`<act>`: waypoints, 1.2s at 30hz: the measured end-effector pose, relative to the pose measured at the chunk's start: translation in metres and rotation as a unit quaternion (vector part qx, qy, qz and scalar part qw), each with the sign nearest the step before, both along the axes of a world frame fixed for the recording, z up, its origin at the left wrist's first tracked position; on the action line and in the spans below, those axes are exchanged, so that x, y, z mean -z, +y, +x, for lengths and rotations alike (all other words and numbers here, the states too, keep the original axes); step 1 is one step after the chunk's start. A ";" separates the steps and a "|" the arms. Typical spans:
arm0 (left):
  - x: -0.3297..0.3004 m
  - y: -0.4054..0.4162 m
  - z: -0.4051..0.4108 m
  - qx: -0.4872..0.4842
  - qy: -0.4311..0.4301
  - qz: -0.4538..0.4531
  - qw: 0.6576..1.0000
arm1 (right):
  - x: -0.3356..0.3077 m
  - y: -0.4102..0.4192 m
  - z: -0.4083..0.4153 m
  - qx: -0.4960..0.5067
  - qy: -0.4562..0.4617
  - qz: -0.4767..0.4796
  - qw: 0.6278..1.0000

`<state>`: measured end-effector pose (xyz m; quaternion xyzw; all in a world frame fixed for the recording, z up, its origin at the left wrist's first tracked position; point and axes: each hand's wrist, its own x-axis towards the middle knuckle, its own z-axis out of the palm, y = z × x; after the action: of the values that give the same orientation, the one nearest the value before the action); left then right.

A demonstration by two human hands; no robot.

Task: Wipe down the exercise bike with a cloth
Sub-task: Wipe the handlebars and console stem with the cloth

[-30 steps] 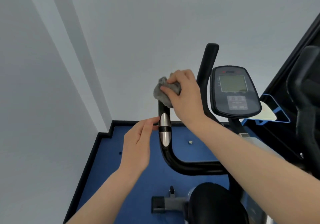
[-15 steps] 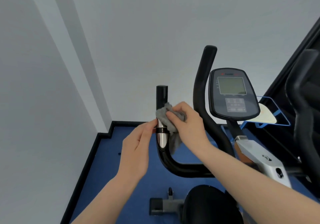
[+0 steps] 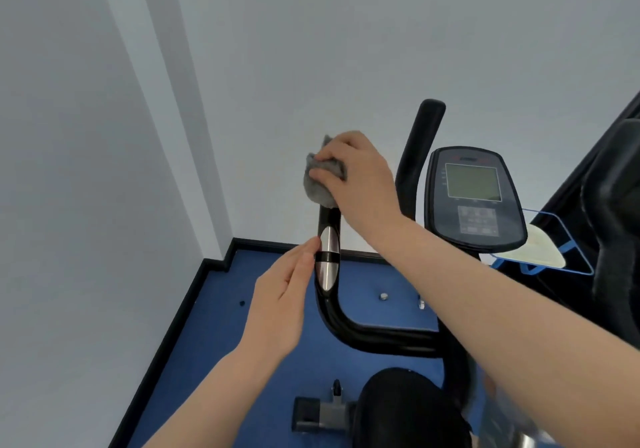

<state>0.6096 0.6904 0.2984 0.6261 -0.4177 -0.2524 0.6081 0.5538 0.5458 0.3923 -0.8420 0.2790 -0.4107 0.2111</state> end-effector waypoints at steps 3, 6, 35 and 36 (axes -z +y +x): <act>-0.001 0.002 0.003 0.014 -0.015 0.011 1.000 | 0.012 -0.001 -0.001 0.003 0.088 0.010 0.996; -0.002 0.003 0.005 0.021 -0.022 0.022 0.999 | 0.020 0.004 -0.009 0.008 0.131 -0.037 0.991; 0.015 0.028 -0.018 -0.052 -0.036 0.039 0.997 | 0.023 0.012 -0.044 -0.186 0.238 -0.232 0.925; 0.015 0.030 -0.020 -0.060 -0.043 0.036 0.997 | 0.018 0.010 -0.042 -0.186 0.244 -0.219 0.926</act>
<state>0.5893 0.7206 0.2832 0.6822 -0.3955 -0.2031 0.5804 0.5119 0.5562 0.3739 -0.9783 0.0630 -0.1965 0.0194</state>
